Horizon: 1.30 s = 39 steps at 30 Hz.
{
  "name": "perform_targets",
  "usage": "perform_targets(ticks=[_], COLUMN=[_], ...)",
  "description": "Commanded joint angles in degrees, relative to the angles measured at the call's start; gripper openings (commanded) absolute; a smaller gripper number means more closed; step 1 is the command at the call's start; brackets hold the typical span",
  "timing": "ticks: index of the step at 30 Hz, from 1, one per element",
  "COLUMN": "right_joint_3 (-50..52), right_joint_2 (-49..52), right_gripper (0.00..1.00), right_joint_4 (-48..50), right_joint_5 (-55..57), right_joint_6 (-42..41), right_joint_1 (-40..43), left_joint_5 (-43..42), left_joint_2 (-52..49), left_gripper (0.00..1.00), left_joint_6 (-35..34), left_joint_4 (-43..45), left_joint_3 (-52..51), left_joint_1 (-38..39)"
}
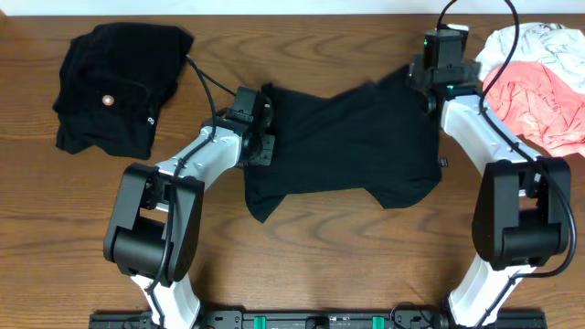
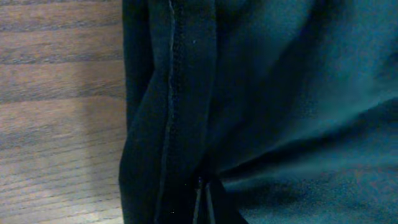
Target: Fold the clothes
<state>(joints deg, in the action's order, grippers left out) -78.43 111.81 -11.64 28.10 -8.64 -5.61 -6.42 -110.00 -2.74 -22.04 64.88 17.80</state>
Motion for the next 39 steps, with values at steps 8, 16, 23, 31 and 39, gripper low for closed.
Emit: perform_targets(ticks=[8,16,23,31,39], right_joint_3=[-3.3,-0.9,6.5,15.7,20.2], right_joint_2=[-14.0,-13.7,-13.8,-13.8,-13.8], right_gripper=[0.99,0.68,0.02,0.41,0.46], right_joint_4=[-24.4,-39.1,-45.7,-44.7,-43.8], right_joint_5=[-7.5,-26.8,-32.9,-25.6,-25.6], right_joint_6=[-4.8,-4.8,-6.2,-15.8,-18.1], right_joint_1=[0.5,0.2,-3.5,-12.2,-12.6], left_joint_5=[2.0,2.0,2.0,2.0,2.0], left_joint_2=[-4.3,-4.3,-4.3,-4.3,-4.3], left_gripper=[0.06,0.06,0.06,0.06,0.06], left_joint_6=[-2.4,-5.1,-5.1,-5.5,-5.5], left_joint_4=[0.0,0.8,1.2,1.6,1.8], left_joint_3=[-1.7,-1.7,-1.7,-1.7,-1.7], left_joint_1=[-0.1,-0.1,-0.1,-0.1,-0.1])
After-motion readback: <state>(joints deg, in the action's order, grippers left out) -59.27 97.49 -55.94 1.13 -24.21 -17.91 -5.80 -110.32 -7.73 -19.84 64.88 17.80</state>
